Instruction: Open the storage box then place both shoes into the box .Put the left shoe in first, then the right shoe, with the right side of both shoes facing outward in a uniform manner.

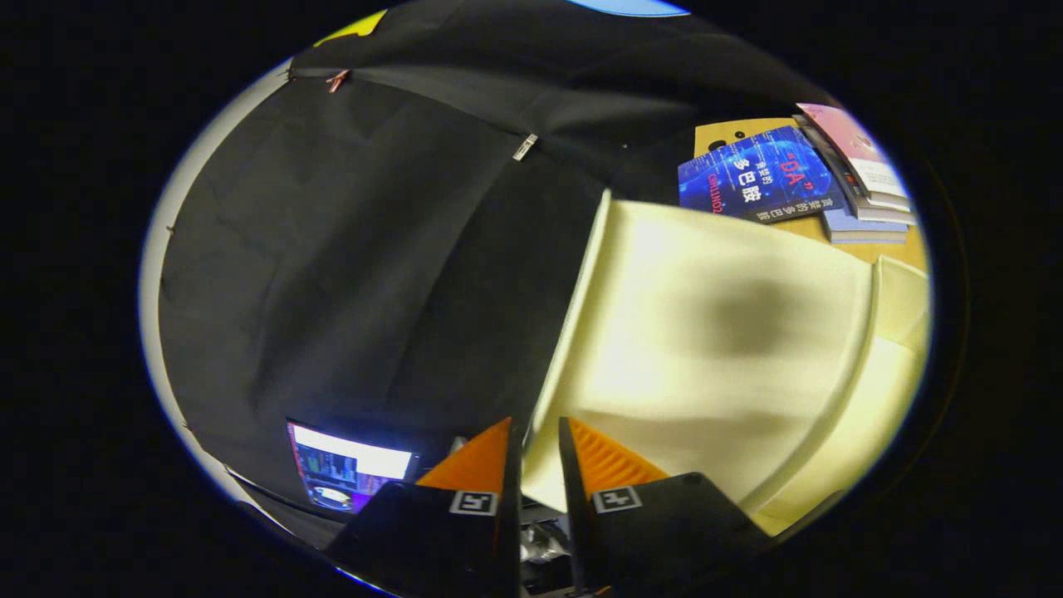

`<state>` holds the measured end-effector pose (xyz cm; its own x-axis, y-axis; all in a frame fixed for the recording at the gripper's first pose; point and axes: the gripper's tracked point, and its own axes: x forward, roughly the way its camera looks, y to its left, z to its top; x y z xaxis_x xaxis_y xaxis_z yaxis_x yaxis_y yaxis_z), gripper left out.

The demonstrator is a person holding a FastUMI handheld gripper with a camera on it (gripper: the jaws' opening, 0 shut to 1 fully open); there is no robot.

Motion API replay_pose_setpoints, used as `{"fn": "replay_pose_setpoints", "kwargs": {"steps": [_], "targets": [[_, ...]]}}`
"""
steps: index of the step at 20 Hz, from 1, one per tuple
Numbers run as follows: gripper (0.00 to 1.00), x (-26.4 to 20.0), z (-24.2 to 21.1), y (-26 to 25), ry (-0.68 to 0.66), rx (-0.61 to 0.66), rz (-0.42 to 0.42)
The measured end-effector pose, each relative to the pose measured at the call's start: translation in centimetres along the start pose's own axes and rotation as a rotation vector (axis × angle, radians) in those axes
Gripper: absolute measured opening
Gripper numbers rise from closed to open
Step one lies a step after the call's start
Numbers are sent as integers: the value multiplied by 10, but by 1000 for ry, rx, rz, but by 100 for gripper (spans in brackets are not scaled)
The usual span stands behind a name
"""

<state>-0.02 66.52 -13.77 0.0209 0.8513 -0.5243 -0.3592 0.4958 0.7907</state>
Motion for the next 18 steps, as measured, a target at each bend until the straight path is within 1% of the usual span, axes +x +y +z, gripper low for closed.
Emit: {"fn": "replay_pose_setpoints", "kwargs": {"steps": [3, 5, 9, 11, 15, 18], "targets": [[69, -17, 0, 0, -17, -63, -3], [97, -49, 7, -8, -82, -136, -36], [98, -128, 11, -32, -216, -255, -141], [98, -173, 9, -55, -267, -294, -211], [98, -264, -7, -119, -367, -282, -387], [98, -330, -28, -185, -436, -293, -545]]}}
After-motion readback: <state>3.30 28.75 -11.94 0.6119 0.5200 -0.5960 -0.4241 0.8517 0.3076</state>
